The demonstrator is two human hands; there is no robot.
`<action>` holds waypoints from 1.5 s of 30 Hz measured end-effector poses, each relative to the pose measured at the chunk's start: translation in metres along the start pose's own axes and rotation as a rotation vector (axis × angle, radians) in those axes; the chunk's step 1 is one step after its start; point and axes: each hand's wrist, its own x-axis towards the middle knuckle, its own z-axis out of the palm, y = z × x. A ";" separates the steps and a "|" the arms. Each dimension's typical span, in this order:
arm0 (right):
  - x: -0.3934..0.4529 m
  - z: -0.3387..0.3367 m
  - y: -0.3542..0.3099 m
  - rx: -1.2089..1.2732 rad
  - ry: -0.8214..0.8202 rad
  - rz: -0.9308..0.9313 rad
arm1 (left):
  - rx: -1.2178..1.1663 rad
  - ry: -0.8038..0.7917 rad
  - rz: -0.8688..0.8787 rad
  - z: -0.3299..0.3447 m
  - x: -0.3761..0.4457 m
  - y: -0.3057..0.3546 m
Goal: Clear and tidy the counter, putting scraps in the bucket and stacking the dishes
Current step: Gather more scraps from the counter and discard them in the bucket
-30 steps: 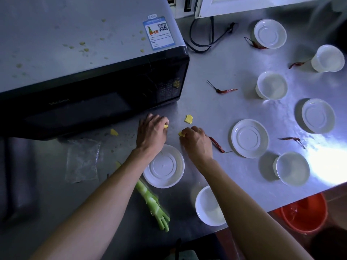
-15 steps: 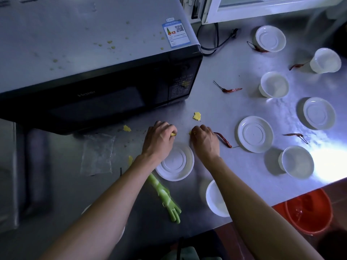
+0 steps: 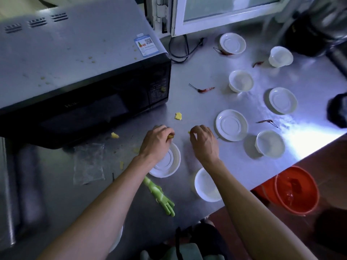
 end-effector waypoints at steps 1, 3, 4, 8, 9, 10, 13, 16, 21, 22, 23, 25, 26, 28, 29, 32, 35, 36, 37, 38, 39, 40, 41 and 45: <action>-0.004 -0.006 0.005 0.021 0.019 0.001 | 0.000 0.000 0.011 0.001 0.002 0.007; -0.014 -0.024 0.023 0.060 0.068 0.019 | 0.005 -0.005 0.055 0.006 0.008 0.030; -0.019 -0.031 0.032 0.069 0.081 0.041 | 0.008 -0.009 0.075 0.010 0.011 0.042; -0.040 -0.062 0.076 0.062 0.121 0.105 | 0.036 -0.024 0.149 0.034 0.022 0.095; -0.047 -0.071 0.089 0.065 0.140 0.117 | 0.041 -0.037 0.170 0.042 0.025 0.111; -0.054 -0.082 0.102 0.067 0.159 0.127 | 0.045 -0.050 0.192 0.051 0.027 0.128; -0.079 -0.114 0.150 0.078 0.216 0.147 | 0.051 -0.082 0.245 0.083 0.030 0.183; -0.106 -0.145 0.205 0.066 0.250 0.208 | 0.062 -0.145 0.301 0.119 0.027 0.244; -0.152 -0.192 0.297 0.080 0.276 0.256 | 0.032 -0.193 0.378 0.176 0.021 0.341; -0.161 -0.200 0.314 0.069 0.290 0.261 | 0.034 -0.201 0.398 0.187 0.020 0.359; -0.170 -0.209 0.331 0.065 0.304 0.273 | 0.042 -0.213 0.418 0.197 0.020 0.377; -0.188 -0.224 0.363 0.067 0.319 0.315 | 0.065 -0.250 0.447 0.218 0.019 0.409; -0.197 -0.230 0.377 0.068 0.321 0.341 | 0.072 -0.276 0.458 0.228 0.019 0.422; -0.212 -0.240 0.403 0.073 0.338 0.399 | 0.092 -0.333 0.484 0.250 0.018 0.446; -0.220 -0.243 0.414 0.073 0.349 0.427 | 0.107 -0.353 0.502 0.260 0.018 0.457; -0.238 -0.246 0.446 0.059 0.356 0.499 | 0.117 -0.397 0.568 0.289 0.019 0.481; -0.245 -0.245 0.475 0.049 0.327 0.579 | 0.126 -0.469 0.625 0.318 0.026 0.500; -0.246 -0.244 0.484 0.044 0.308 0.605 | 0.127 -0.491 0.634 0.329 0.030 0.505; -0.246 -0.243 0.494 0.033 0.295 0.626 | 0.126 -0.509 0.641 0.340 0.035 0.510; -0.245 -0.242 0.504 0.023 0.286 0.647 | 0.120 -0.528 0.645 0.351 0.042 0.515; -0.244 -0.242 0.514 0.018 0.278 0.669 | 0.111 -0.548 0.647 0.362 0.049 0.519; -0.241 -0.241 0.525 0.013 0.265 0.690 | 0.104 -0.571 0.648 0.374 0.056 0.522; -0.238 -0.239 0.535 0.004 0.249 0.711 | 0.102 -0.593 0.647 0.386 0.065 0.525; -0.217 -0.232 0.574 0.005 0.161 0.794 | 0.074 -0.659 0.600 0.427 0.098 0.531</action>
